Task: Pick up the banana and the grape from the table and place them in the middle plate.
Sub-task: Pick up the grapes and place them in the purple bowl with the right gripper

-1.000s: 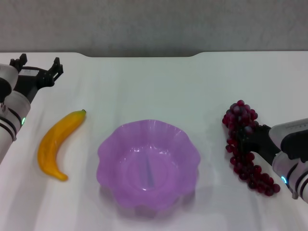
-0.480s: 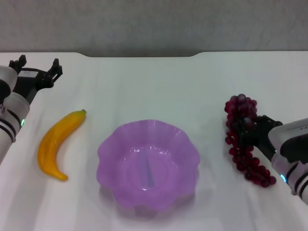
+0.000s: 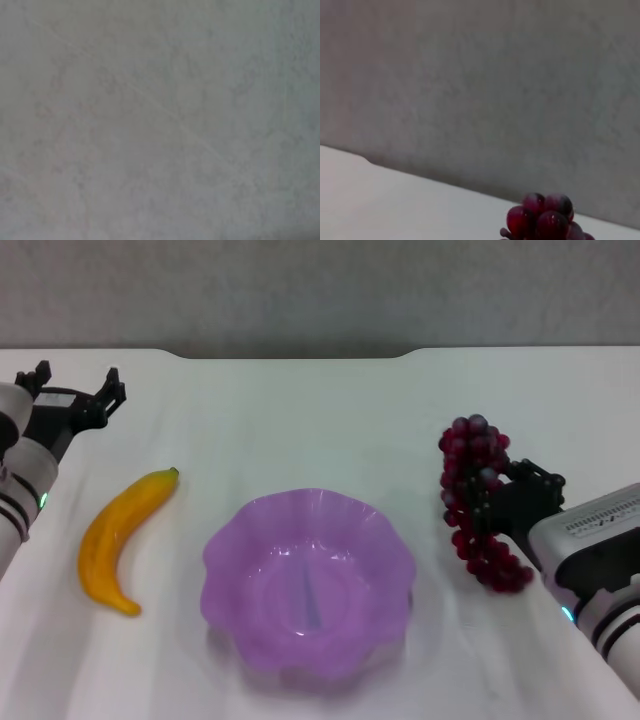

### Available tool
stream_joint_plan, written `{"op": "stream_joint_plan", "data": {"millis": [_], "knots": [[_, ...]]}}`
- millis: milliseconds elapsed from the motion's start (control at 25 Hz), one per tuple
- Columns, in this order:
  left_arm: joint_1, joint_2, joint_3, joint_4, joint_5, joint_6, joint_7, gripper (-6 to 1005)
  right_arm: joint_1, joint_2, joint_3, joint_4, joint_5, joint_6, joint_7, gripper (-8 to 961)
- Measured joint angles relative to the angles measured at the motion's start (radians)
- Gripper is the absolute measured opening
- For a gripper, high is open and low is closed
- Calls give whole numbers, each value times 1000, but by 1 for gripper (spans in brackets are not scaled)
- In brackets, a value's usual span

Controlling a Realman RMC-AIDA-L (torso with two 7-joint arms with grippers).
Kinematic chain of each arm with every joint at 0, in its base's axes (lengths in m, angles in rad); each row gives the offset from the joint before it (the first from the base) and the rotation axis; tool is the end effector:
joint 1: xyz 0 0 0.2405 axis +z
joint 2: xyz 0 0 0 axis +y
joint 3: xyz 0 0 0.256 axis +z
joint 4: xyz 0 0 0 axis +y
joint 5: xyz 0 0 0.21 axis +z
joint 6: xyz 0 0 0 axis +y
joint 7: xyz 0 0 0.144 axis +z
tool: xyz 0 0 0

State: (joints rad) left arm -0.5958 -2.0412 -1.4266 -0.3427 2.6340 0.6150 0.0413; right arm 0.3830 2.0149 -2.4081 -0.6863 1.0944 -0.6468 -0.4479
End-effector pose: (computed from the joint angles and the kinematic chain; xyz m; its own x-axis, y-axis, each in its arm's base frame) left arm -0.3015 0.4248 0.0084 0.7803 0.1277 0.6122 0.6217 -0.0527 -0.7815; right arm 0.2737 0.3429 -0.0788 0.8500 -0.1610 -0.5015 -0.5260 -0.3108 -0.7917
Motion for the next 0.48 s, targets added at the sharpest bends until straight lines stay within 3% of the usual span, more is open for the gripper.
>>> {"op": "stream_joint_plan", "data": {"millis": [480], "knots": [[18,3,0,1,-1,0,0,885,-121,-7,101,-294,2,99,-246,383]]}}
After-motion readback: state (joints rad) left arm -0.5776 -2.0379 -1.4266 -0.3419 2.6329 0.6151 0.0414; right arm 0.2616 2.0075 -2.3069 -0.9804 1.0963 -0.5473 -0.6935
